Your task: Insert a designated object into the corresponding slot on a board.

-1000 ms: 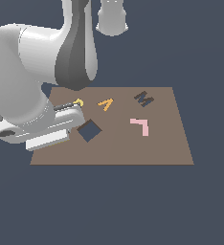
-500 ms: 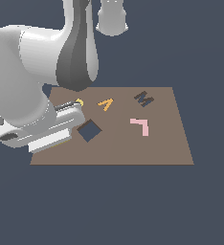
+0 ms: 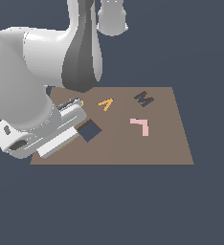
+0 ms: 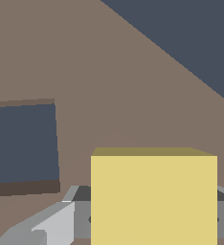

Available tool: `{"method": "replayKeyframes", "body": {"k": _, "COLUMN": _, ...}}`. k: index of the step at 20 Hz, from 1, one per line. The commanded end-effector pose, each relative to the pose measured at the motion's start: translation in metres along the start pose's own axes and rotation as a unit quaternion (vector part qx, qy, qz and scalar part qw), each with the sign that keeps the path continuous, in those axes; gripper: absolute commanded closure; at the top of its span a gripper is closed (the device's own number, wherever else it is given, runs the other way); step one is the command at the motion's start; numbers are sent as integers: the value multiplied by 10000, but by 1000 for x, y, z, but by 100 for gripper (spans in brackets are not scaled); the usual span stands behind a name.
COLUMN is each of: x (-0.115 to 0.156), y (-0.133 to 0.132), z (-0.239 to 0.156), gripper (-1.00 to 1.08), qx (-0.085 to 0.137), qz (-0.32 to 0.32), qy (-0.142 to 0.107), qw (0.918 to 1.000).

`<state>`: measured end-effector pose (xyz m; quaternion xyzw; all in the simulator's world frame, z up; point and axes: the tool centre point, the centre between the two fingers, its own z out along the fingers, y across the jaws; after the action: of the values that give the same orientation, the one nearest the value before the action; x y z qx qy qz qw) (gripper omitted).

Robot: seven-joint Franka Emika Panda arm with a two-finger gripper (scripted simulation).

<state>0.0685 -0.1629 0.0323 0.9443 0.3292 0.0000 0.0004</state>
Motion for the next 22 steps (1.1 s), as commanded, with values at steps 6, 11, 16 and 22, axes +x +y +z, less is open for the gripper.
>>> {"method": "replayKeyframes", "body": {"k": 6, "x": 16, "y": -9, "z": -2, "gripper": 108, "qx": -6, "qz": -1479, "qy": 3, "qw": 9890}}
{"method": "replayKeyframes", "body": {"k": 11, "x": 26, "y": -19, "z": -3, "gripper": 108, "qx": -8, "qz": -2584, "qy": 3, "qw": 9660}}
{"method": "replayKeyframes", "body": {"k": 16, "x": 34, "y": -31, "z": -5, "gripper": 108, "qx": -9, "qz": -3659, "qy": 3, "qw": 9307}}
{"method": "replayKeyframes", "body": {"k": 22, "x": 38, "y": -48, "z": -6, "gripper": 108, "qx": -10, "qz": -4886, "qy": 2, "qw": 8725}}
